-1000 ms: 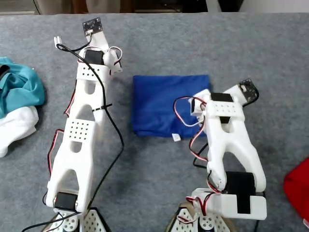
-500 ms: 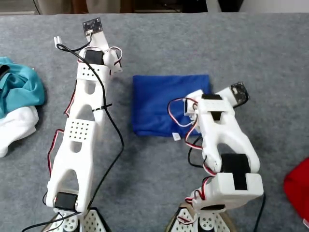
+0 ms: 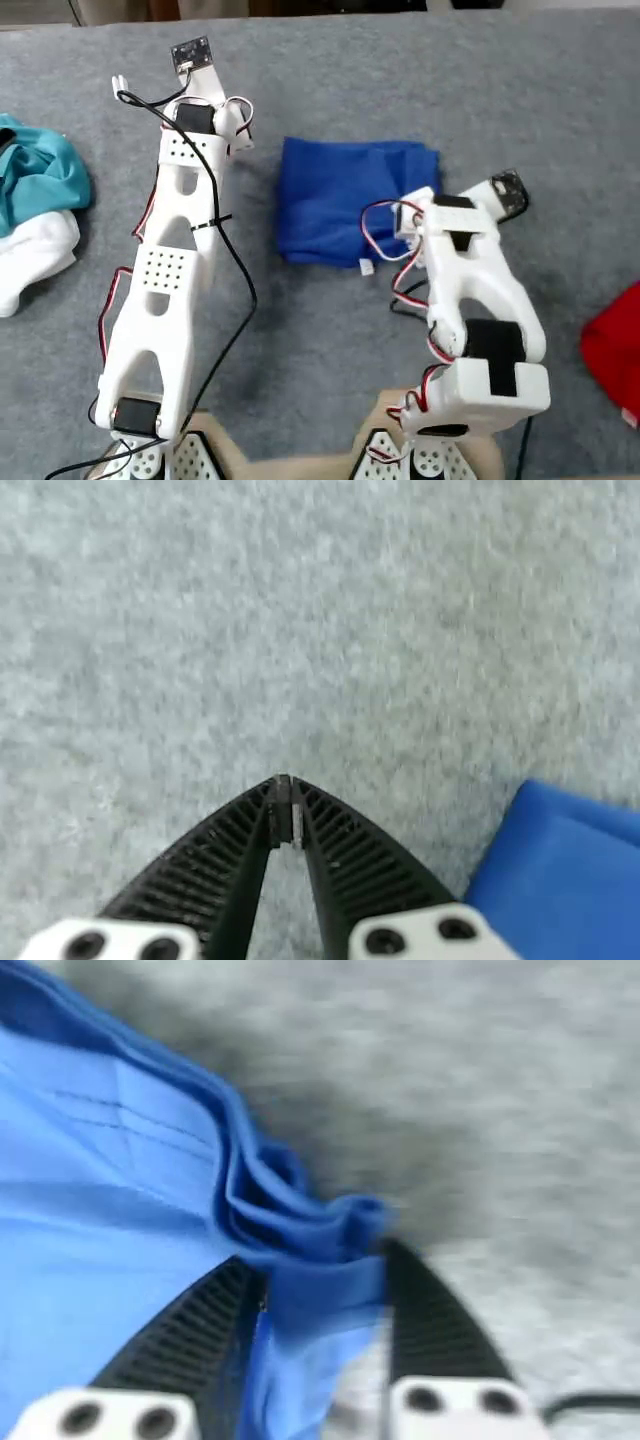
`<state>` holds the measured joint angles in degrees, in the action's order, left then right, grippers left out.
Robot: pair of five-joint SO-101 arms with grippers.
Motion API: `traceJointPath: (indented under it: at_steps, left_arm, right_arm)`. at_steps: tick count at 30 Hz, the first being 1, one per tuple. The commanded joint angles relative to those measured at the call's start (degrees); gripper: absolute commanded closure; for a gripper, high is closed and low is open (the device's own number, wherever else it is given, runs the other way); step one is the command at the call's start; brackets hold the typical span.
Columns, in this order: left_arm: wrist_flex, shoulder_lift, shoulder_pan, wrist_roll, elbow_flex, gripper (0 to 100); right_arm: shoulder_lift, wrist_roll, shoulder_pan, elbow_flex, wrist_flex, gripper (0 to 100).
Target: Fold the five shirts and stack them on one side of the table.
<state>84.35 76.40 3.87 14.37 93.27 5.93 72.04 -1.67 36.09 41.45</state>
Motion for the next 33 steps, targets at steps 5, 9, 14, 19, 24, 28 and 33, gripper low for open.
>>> traceJointPath:
  at_steps: [5, 9, 14, 19, 24, 28, 33]
  left_arm:
    - [-0.7, -0.7, 0.1, -0.5, 2.5, 98]
    - [-0.7, -0.7, 0.1, -0.5, 2.5, 98]
    - [-0.7, -0.7, 0.1, -0.5, 2.5, 98]
    - [-0.7, -0.7, 0.1, -0.5, 2.5, 98]
    - [-0.7, -0.7, 0.1, -0.5, 2.5, 98]
    - [-0.7, -0.7, 0.1, -0.5, 2.5, 98]
    - [-0.7, -0.7, 0.1, -0.5, 2.5, 98]
  right_arm:
    - [-0.9, -2.3, -2.6, -5.1, -1.7, 99.3]
    - [-0.9, -3.6, -2.8, -7.3, -1.6, 99.3]
    - [-0.9, -4.7, -3.5, -10.9, -1.6, 99.3]
    - [-0.9, -4.7, -5.8, -16.6, -1.6, 99.3]
    - [-0.9, -6.4, -8.1, -21.1, -1.6, 99.3]
    - [-0.8, -8.1, -11.2, -23.7, -1.5, 99.3]
    - [-0.8, -10.2, -16.7, -28.4, 3.4, 99.3]
